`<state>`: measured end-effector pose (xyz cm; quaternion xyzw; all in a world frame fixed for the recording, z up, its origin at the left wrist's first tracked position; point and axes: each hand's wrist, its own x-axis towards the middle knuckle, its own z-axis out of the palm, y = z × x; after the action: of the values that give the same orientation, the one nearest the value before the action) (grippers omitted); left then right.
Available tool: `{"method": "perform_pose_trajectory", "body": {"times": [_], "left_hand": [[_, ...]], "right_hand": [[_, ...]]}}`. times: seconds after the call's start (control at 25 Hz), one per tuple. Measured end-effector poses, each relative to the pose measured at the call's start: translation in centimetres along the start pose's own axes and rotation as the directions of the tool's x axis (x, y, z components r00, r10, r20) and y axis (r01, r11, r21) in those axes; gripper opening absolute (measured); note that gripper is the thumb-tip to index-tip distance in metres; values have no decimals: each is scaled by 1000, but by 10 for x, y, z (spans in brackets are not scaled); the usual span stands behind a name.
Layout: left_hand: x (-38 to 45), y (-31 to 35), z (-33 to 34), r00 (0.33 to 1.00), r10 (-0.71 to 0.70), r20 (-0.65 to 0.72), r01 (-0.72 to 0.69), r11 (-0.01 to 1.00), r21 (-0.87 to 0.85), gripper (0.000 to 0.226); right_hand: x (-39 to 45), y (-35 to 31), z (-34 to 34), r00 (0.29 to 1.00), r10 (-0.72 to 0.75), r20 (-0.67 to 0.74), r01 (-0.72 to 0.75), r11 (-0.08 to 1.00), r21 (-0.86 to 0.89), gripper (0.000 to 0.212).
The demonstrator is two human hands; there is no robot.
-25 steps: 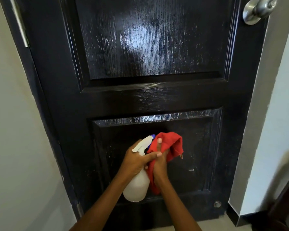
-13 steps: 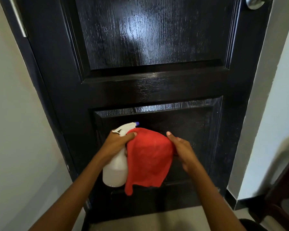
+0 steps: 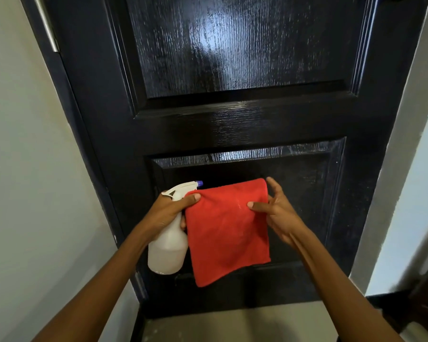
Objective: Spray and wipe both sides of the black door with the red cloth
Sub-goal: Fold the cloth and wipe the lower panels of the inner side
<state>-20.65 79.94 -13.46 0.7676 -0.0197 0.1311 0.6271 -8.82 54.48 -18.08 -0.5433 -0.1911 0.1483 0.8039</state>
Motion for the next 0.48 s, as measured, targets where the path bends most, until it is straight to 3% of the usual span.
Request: {"method": "perform_pose_trajectory", "body": {"times": [0.08, 0.12, 0.2, 0.28, 0.36, 0.4, 0.44, 0.48], "left_hand": [[-3, 3, -4, 1000, -5, 17, 5, 1000, 21, 37], [-5, 4, -6, 1000, -7, 28, 6, 999, 36, 36], [-7, 6, -9, 999, -17, 30, 15, 998, 65, 35], [-9, 7, -13, 999, -26, 22, 24, 996, 87, 34], [-10, 5, -16, 999, -39, 6, 38, 993, 113, 30], [-11, 4, -18, 999, -48, 1, 47, 992, 120, 29], [-11, 3, -19, 998, -61, 0, 61, 991, 121, 28], [-11, 2, -21, 997, -80, 2, 79, 990, 116, 28]], "right_hand": [[1, 0, 0, 998, -49, 46, 55, 987, -150, 109], [0, -3, 1, 992, -66, 108, 91, 965, -245, 103], [-1, -5, 0, 979, -57, 198, 150, 855, -497, 71], [-1, -3, -1, 976, -126, 178, 218, 587, -779, 34], [-1, 2, -4, 950, -260, 173, 259, 348, -901, 14], [0, 4, -6, 930, -316, 190, 299, 344, -890, 9], [1, 2, -8, 921, -341, 187, 331, 436, -836, 7], [0, -2, -7, 936, -318, 153, 324, 603, -729, 7]]}}
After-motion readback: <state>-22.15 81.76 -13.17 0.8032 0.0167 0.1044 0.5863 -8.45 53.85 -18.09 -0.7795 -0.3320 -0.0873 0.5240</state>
